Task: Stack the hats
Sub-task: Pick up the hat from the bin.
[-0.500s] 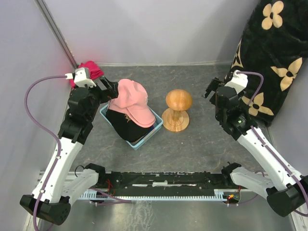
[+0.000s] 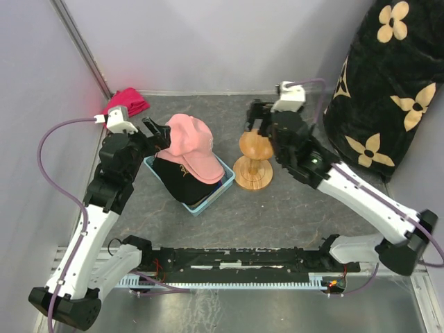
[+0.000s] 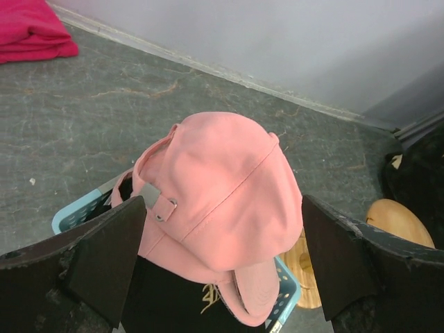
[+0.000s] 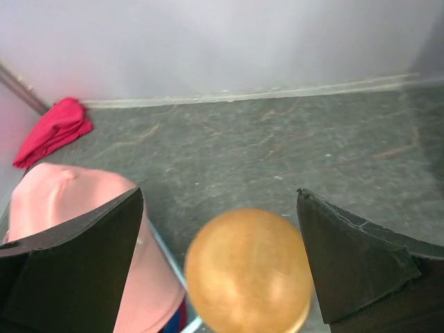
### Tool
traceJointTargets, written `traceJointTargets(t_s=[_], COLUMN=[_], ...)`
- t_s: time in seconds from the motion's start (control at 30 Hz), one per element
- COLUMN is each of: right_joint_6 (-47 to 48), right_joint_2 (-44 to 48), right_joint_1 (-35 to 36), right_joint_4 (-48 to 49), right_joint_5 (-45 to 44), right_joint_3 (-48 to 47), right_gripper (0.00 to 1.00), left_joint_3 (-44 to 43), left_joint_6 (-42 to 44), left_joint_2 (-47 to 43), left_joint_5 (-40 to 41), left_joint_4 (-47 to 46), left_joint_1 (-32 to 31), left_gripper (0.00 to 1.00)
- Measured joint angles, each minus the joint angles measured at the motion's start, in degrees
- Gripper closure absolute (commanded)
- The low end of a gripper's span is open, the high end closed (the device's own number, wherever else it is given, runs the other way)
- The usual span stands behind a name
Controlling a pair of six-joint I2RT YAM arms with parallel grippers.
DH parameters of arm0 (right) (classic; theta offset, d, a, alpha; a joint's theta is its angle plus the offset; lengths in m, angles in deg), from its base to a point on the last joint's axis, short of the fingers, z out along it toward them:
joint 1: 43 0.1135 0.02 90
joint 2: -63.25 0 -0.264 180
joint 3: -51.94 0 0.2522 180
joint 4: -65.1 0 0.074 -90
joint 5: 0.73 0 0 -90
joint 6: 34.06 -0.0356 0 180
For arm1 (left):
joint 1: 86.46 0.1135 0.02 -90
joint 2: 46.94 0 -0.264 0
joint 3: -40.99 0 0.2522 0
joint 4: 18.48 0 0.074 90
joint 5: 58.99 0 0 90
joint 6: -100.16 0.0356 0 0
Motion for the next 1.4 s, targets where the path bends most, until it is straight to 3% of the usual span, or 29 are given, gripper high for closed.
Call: traceJointTargets(t_s=[0.3,0.43,0.6,0.97,1.4], right_joint_6=[4.2,4.5,3.8,-0.8,-1.1], right_joint_2=[-17.9,-23.8,-27.6,-35.1,-42.1], right_joint_1=[10.7,12.8,13.0,12.9,12.2], right_joint_4=[0.6,-0.1,-1.3,-7.1,-11.5], right_joint_5=[-0.2,1.0,4.5,14.4,15.8], right_joint_3=[-13.3,-18.8,-22.2,-32.7,-38.6], right_gripper=[0.01,0.09,0.18,0.18,0.21], left_joint_3=[3.3,5.5,7.3,10.2,12.7], left_joint_6=[-1.6,-2.4,-2.9,-3.3,-4.3], left_joint_2=[-3.8,-4.8,-5.7,-8.0,-8.4], left_joint_5=[3.3,4.4,5.7,7.4,7.4], left_joint_4=[1.0,1.5,1.6,1.8,1.5], left_joint_1=[0.0,0.0,0.0,0.1,0.2], left_gripper=[0.01,0.01,0.01,0.01,0.01])
